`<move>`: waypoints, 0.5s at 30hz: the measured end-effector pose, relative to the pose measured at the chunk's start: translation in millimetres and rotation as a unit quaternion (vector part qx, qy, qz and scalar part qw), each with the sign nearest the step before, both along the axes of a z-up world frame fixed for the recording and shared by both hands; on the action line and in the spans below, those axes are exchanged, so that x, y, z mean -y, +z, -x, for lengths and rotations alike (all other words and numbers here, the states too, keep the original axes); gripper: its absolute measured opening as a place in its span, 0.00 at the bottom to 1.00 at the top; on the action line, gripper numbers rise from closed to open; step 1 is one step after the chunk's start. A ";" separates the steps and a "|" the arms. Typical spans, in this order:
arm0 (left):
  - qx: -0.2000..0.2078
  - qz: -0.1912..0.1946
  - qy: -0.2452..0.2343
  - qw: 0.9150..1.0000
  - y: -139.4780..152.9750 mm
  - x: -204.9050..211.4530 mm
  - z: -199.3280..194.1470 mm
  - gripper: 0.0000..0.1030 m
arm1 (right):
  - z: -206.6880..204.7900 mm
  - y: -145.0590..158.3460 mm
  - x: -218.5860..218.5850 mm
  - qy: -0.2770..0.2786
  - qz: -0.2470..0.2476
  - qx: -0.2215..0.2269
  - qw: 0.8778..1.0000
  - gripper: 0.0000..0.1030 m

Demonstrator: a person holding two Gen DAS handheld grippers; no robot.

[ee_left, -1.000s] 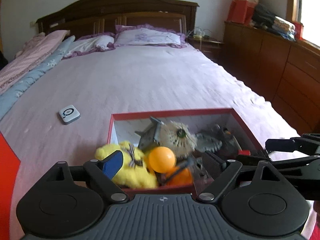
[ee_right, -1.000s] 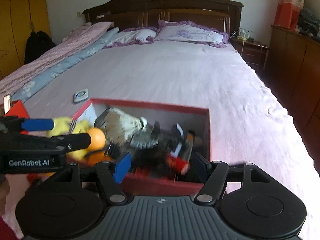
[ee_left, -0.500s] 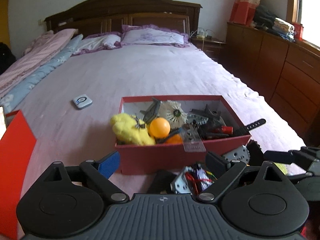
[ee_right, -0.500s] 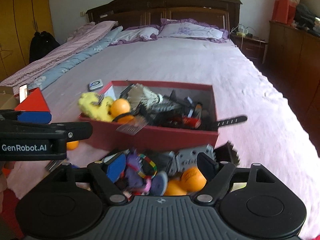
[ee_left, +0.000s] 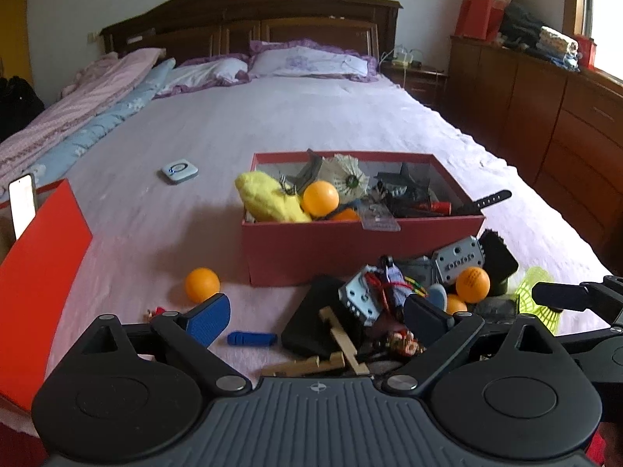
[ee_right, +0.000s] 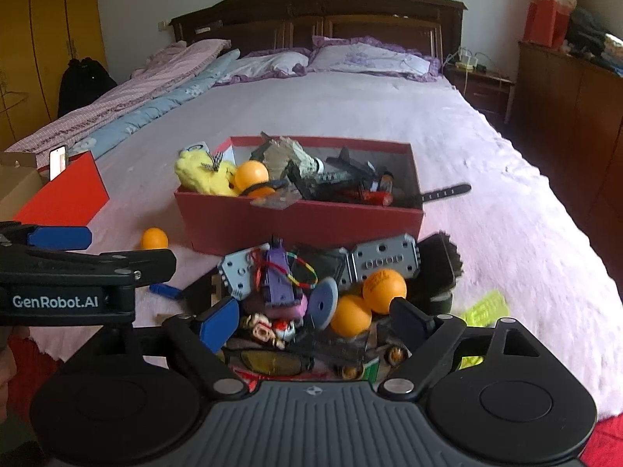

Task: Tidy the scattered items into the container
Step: 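Withdraw both tools from the red box back toward the toy pile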

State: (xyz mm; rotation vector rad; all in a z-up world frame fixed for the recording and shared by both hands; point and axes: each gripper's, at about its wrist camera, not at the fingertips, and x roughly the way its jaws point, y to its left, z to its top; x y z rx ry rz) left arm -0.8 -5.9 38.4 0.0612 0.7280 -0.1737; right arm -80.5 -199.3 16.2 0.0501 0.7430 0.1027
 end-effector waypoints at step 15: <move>-0.029 -0.013 0.013 0.999 -28.8 -2.7 22.8 0.98 | 25.0 -33.6 4.4 -0.007 0.005 -0.037 0.999 0.85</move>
